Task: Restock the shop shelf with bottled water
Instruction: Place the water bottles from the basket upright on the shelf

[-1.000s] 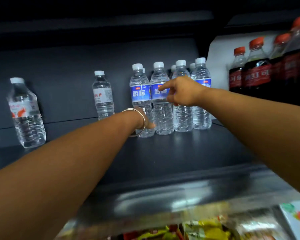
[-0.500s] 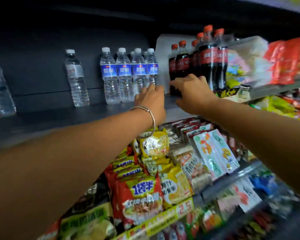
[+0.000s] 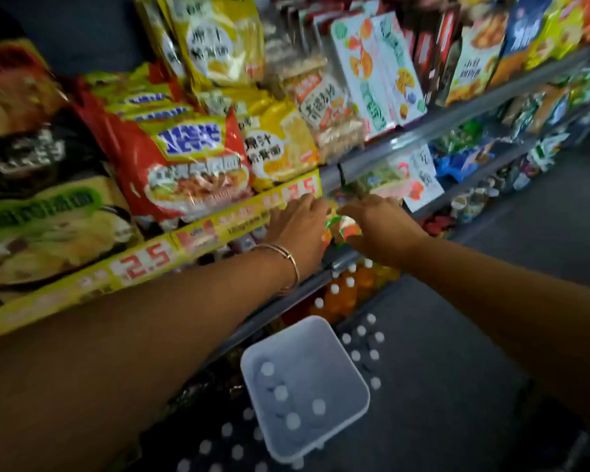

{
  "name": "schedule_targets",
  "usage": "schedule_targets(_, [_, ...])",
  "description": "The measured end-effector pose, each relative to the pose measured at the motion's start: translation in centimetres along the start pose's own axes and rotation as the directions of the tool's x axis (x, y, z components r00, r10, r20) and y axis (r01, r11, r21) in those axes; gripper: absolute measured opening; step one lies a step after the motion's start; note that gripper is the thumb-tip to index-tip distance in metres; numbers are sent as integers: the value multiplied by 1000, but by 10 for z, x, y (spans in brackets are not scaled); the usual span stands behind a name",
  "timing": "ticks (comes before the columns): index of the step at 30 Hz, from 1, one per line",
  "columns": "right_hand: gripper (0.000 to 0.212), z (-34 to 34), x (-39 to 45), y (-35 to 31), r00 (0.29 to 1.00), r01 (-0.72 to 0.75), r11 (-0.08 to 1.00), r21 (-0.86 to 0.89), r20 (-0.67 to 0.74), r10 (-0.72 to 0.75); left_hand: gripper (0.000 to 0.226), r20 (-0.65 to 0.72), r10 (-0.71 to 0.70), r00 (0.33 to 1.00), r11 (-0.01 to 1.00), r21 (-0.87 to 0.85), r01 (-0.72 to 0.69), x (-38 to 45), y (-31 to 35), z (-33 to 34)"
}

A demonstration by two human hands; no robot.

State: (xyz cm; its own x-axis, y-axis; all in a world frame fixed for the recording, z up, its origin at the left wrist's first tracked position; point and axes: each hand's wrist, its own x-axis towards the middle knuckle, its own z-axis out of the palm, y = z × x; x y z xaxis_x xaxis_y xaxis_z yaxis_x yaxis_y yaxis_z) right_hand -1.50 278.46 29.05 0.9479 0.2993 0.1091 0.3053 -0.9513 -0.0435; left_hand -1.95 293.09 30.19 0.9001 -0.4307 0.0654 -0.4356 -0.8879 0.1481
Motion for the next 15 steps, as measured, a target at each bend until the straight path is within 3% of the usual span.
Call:
schedule_targets(6, [45,191,-32,-11,925,-55,970,235,379,-39,45,287,-26,958,1000,6,25,-22,-35,178])
schedule_targets(11, [70,313,-64,-30,668,-88,964,250,733,-129,52,497,-62,866,998,14,63,-39,-57,287])
schedule_targets(15, [93,385,-78,-41,499,-115,964,241,853,-153,49,561,-76,824,997,23,76,-52,-71,348])
